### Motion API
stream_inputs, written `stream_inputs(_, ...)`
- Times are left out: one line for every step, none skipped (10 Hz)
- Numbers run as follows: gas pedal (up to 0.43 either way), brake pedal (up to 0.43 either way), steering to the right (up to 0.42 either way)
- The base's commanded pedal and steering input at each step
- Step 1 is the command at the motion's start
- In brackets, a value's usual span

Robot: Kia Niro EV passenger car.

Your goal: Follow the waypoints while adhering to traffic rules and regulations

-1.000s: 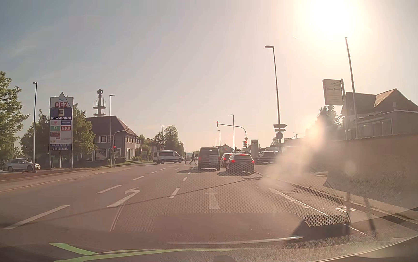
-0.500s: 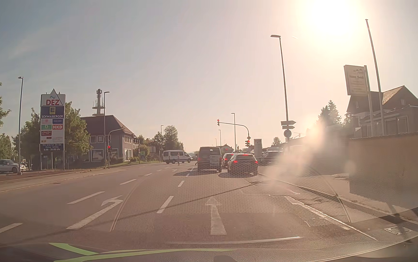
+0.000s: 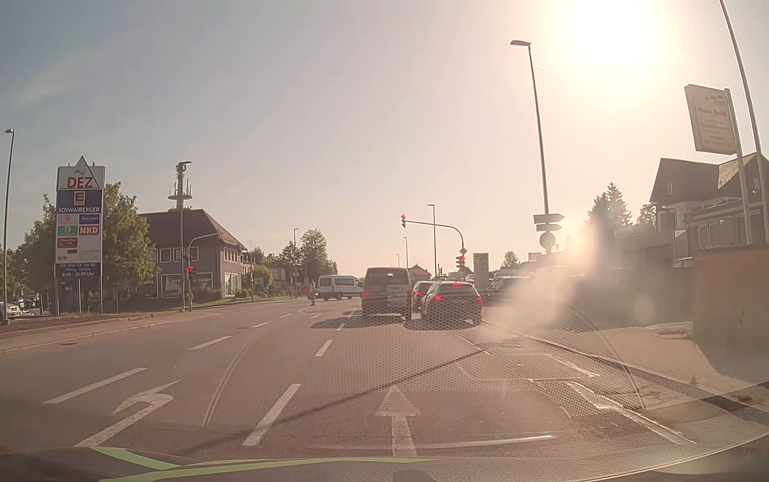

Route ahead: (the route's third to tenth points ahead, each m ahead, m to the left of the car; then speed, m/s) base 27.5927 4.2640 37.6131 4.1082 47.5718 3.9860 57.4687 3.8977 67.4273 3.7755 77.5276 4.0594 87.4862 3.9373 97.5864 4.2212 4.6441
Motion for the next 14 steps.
stream_inputs(0.0, 0.0, -0.003)
stream_inputs(0.0, 0.0, -0.003)
stream_inputs(0.0, 0.0, -0.003)
stream_inputs(0.0, 0.0, -0.003)
stream_inputs(0.0, 0.0, -0.003)
stream_inputs(0.0, 0.0, -0.003)
stream_inputs(0.0, 0.0, -0.003)
stream_inputs(0.0, 0.0, -0.003)
stream_inputs(0.0, 0.0, -0.003)
stream_inputs(0.0, 0.0, -0.003)
stream_inputs(0.0, 0.0, -0.003)
stream_inputs(0.0, 0.0, -0.003)
stream_inputs(0.0, 0.0, -0.003)
stream_inputs(0.0, 0.0, -0.003)
